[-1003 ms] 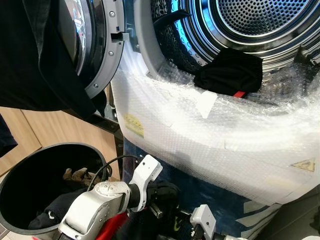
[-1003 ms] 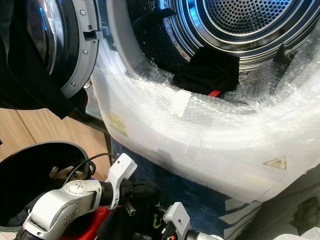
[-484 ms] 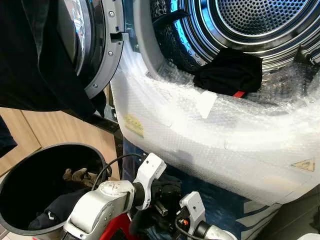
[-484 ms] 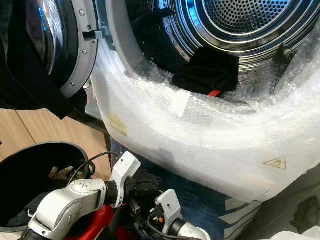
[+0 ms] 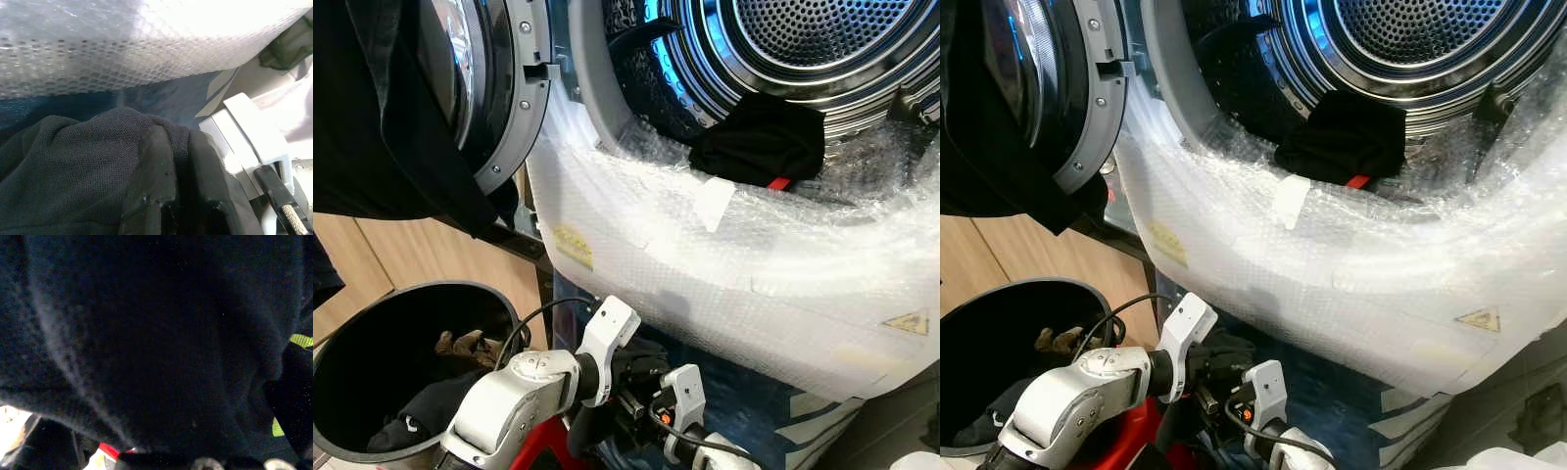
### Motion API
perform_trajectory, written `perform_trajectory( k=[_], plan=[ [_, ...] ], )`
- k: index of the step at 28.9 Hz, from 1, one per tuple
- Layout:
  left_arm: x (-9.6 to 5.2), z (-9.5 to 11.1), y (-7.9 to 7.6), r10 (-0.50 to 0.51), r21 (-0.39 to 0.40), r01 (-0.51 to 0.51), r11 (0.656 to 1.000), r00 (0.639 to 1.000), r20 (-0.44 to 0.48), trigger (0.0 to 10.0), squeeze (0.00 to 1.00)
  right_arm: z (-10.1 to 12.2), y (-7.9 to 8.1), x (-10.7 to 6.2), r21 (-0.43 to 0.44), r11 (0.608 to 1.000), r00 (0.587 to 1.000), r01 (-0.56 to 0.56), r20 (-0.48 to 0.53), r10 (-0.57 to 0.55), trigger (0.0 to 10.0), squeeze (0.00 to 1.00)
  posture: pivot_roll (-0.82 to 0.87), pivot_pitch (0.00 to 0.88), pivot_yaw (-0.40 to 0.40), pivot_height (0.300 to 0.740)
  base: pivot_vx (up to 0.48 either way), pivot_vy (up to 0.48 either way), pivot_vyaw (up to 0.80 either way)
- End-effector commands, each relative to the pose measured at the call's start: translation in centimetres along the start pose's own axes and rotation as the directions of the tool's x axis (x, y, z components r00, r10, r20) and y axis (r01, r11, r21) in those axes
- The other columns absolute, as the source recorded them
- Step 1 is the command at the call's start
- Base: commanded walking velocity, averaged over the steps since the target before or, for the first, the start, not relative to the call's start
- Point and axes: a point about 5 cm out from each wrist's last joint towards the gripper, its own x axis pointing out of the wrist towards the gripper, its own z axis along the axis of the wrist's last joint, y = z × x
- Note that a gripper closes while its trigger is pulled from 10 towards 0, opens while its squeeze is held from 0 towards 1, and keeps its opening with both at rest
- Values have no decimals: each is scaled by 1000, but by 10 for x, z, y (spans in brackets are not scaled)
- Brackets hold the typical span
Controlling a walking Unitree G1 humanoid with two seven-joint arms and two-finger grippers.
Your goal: Clothes washing
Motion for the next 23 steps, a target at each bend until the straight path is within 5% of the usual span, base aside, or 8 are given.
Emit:
perform_trajectory(
  k=[1, 4, 5, 23],
  plan=[
    [3, 11, -10, -62, 27, 61, 998, 997, 45, 0, 0, -3, 1, 3, 63, 998, 1000, 24, 4, -25, 10000, 0, -4, 0, 9, 740, 0, 0, 0],
    [4, 13, -10, -63, 27, 62, 998, 997, 49, 0, 0, -6, 0, 5, 85, 996, 999, 34, 9, -35, 10000, 0, 2, 0, 7, 740, 0, 0, 0],
    [4, 13, -9, -60, 28, 58, 998, 997, 50, 0, 0, -7, -3, 4, 95, 994, 998, 60, 5, -60, 0, 0, 4, 0, 6, 740, 0, 0, 0],
    [6, 16, -4, -27, 45, 25, 999, 998, 58, 0, 0, 0, -13, -1, 81, 995, 995, 51, 81, -58, 0, 0, -6, 0, -4, 740, 0, 0, 0]
  ],
)
